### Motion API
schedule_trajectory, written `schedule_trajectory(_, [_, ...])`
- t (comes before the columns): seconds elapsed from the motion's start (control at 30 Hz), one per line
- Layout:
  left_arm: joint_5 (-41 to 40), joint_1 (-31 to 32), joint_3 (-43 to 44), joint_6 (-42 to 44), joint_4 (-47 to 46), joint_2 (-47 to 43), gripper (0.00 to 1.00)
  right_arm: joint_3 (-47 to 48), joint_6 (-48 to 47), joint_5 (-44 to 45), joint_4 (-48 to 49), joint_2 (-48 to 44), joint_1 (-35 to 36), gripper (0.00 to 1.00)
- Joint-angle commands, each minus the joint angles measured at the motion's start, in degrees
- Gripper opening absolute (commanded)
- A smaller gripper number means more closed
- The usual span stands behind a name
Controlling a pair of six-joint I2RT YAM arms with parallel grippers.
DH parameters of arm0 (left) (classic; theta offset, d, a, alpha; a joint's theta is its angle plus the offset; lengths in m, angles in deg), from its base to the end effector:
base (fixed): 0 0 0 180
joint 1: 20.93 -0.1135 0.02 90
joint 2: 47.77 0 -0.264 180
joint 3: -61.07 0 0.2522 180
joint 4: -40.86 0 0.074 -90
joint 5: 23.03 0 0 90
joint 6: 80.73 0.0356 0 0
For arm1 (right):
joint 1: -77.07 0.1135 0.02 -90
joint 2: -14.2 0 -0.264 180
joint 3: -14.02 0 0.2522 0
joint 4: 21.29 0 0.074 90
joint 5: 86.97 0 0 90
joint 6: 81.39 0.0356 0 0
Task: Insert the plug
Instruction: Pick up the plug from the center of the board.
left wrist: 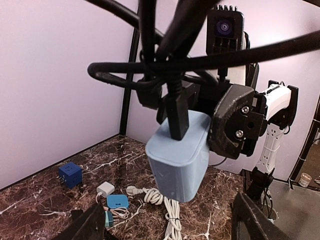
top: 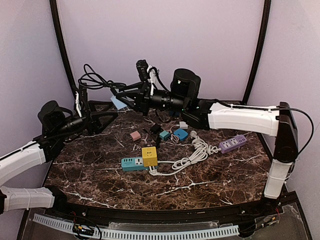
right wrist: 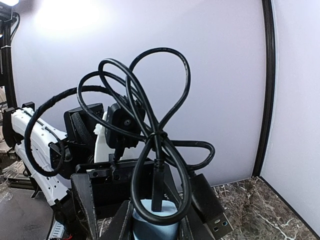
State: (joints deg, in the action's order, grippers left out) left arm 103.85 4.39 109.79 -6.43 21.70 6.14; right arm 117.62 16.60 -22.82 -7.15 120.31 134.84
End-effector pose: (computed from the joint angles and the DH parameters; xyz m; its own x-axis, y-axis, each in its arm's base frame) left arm 0.1853 -0.1113 0.3288 -0.0249 -0.2277 -0.9734 0.8952 0.4284 -0.1231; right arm 0.2264 0.3882 0.3775 -0.0310 0.1854 -0.9822 -0.9944 0.0938 0.0491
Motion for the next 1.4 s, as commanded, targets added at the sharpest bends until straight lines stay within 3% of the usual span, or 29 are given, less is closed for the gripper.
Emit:
schedule_trajectory(0.0, [2.9,-0.2,1.7,-0.6,0.2,-0.6,0.73,0.5,0.3,-2.6,7.3,-0.3,0.6,0.00])
schedule_trajectory(0.2, [4.0,-0.2,2.4,0.5,0.4,-1.6,0.57,2.7,1.6,-4.0,7.7,1.9,1.2,0.00])
schedule_trajectory(0.5, [3.2,-0.2,3.5,0.4,-1.3,-2.1,0.48,2.7,2.1,-6.5,8.5,3.3,2.0,0.00])
schedule_trajectory(0.57, [4.1,-0.2,3.5,0.5,-1.3,-2.2,0.40,2.5,2.4,-6.5,8.6,3.5,2.0,0.00])
schedule_trajectory(0.7, [4.5,-0.2,3.1,1.4,-0.5,-2.7,0.05,2.7,3.2,-7.1,9.1,4.1,1.9,0.00])
schedule_trajectory(0.87, [5.6,-0.2,2.6,4.5,1.0,-3.4,0.01,2.7,1.7,-7.7,6.2,3.9,1.6,0.00])
schedule_trajectory(0.9, [5.5,-0.2,2.2,5.4,2.2,-3.5,0.01,3.3,0.7,-8.4,3.8,3.8,1.4,0.07])
schedule_trajectory(1.03, [5.9,-0.2,0.5,13.4,8.1,-4.5,0.01,6.4,-7.0,-11.6,-14.5,2.3,0.3,0.67])
schedule_trajectory(1.1, [5.8,-0.2,-0.1,18.3,12.3,-4.8,0.01,6.2,-12.6,-11.6,-23.7,0.5,0.1,0.85])
schedule_trajectory(1.2, [6.8,-0.2,-0.8,23.8,16.5,-4.8,0.01,2.7,-15.9,-11.5,-27.3,-1.9,0.0,0.88])
schedule_trajectory(1.37, [9.6,-0.1,-1.6,26.8,17.7,-4.2,0.01,4.5,-18.3,-10.9,-34.1,-0.7,-0.4,0.67])
